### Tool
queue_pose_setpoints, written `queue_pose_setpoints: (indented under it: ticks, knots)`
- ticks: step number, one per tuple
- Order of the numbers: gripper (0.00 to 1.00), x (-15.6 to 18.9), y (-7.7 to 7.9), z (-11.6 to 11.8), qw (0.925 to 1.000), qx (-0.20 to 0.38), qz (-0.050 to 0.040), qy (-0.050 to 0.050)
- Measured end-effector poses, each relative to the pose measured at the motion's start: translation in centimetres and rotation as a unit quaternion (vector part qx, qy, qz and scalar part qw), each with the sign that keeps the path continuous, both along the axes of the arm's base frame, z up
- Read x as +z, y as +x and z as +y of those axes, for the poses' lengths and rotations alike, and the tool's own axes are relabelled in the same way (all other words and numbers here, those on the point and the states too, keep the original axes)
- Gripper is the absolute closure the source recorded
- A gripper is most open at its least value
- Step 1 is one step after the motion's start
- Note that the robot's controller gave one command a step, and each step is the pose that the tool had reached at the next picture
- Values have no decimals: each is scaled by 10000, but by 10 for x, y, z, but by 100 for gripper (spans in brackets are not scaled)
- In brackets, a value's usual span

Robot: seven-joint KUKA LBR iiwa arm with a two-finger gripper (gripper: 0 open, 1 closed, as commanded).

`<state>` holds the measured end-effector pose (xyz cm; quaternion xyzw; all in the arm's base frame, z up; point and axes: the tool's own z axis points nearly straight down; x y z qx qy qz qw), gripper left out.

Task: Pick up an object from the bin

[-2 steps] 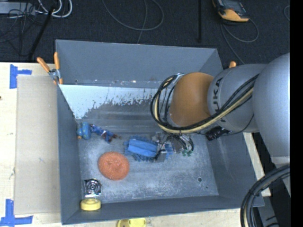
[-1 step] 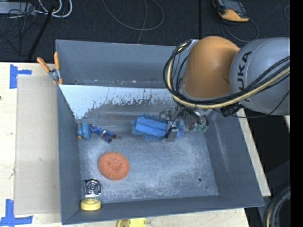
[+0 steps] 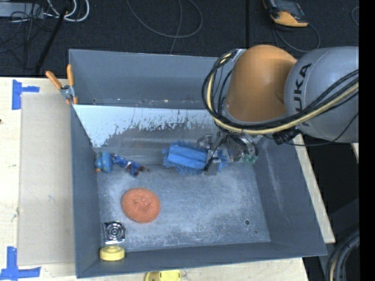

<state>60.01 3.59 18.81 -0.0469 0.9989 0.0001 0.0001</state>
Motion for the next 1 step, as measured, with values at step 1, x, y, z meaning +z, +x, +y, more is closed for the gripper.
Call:
queue_pose_setpoints:
  ticks: [1]
  knots:
    - [100, 42, -29, 1, 9952, 974, -5, 2]
